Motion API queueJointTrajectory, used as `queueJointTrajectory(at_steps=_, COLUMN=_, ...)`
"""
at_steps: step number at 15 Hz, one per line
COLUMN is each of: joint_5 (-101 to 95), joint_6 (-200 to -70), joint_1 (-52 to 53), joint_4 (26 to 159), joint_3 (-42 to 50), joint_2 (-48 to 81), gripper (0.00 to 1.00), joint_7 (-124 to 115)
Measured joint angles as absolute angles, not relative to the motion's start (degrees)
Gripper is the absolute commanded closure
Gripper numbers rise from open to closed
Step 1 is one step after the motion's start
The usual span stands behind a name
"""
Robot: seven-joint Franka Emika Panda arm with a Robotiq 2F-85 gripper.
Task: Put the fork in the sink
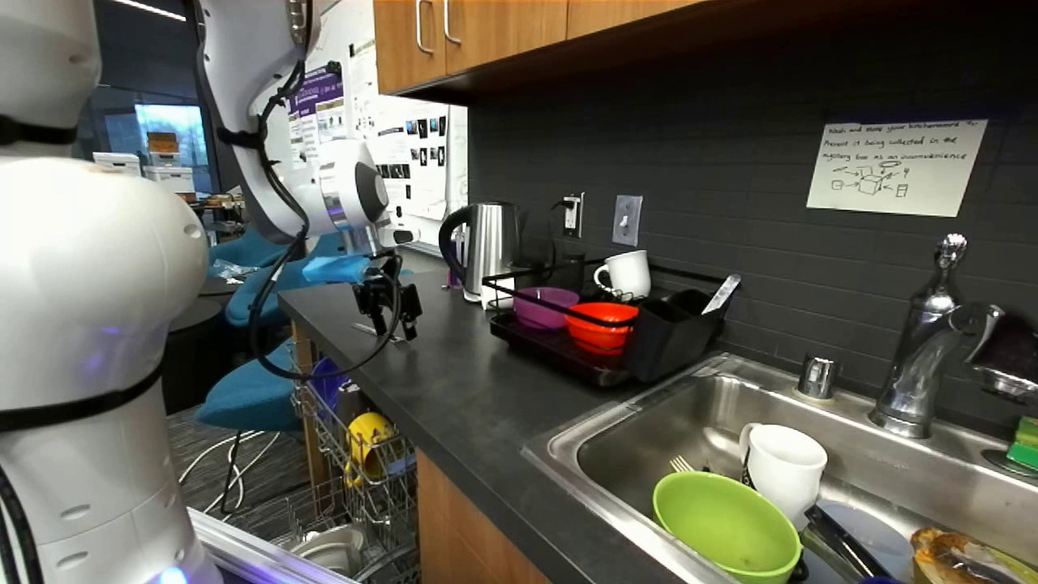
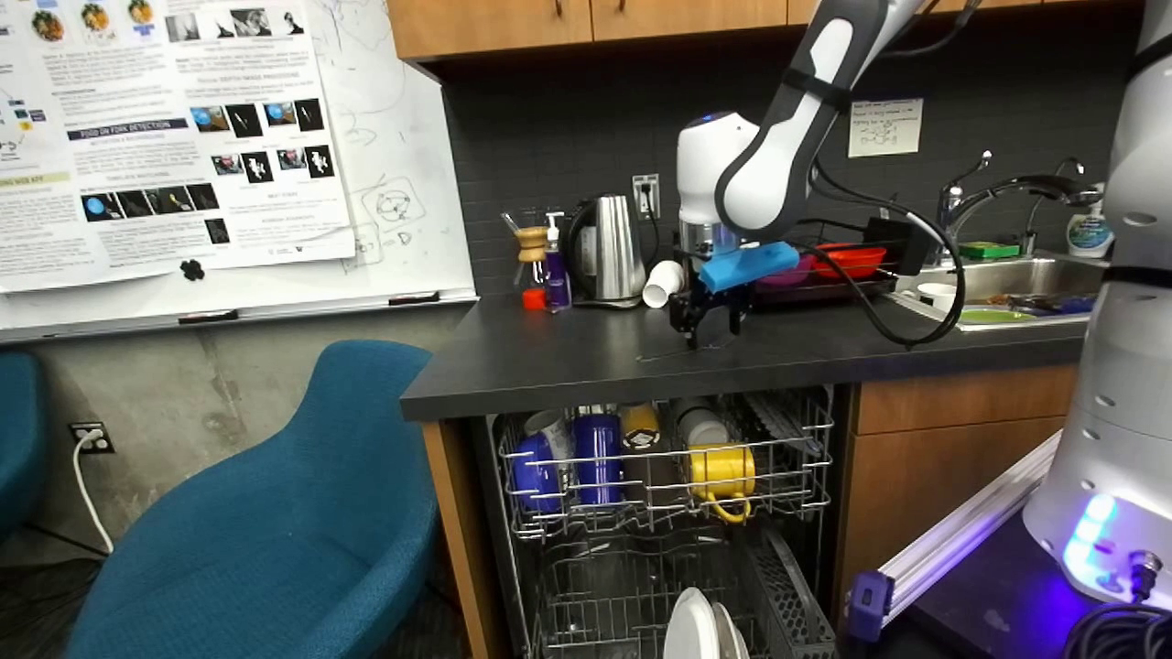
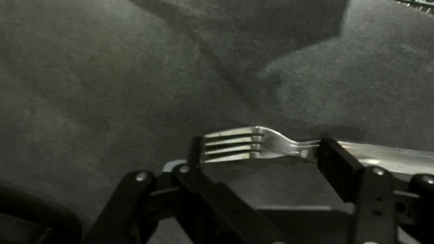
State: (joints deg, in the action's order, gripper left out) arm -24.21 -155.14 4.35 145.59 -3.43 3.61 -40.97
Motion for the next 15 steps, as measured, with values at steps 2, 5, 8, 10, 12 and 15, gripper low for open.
queueJointTrajectory(at_steps=2, joint_5=-24.2, joint_6=-155.1, joint_1=4.4, joint_4=145.4, joint_3=-3.4, joint_2=3.4, gripper=0.60, joint_7=-41.0)
queueJointTrajectory(at_steps=5, joint_5=-24.2, joint_6=-155.2, joint_1=4.4, joint_4=145.2, joint_3=-3.4, joint_2=3.2, gripper=0.83, joint_7=-41.0)
queueJointTrajectory(at_steps=8, joint_5=-24.2, joint_6=-155.2, joint_1=4.5, joint_4=145.1, joint_3=-3.4, joint_2=3.1, gripper=0.93, joint_7=-41.0)
queueJointTrajectory(at_steps=10, joint_5=-24.2, joint_6=-155.4, joint_1=4.6, joint_4=145.1, joint_3=-3.4, joint_2=3.0, gripper=0.96, joint_7=-41.0)
queueJointTrajectory(at_steps=12, joint_5=-24.2, joint_6=-155.9, joint_1=4.6, joint_4=145.1, joint_3=-3.4, joint_2=2.8, gripper=0.95, joint_7=-41.0)
queueJointTrajectory(at_steps=15, joint_5=-23.5, joint_6=-157.4, joint_1=4.7, joint_4=145.3, joint_3=-3.4, joint_2=2.3, gripper=0.96, joint_7=-41.0)
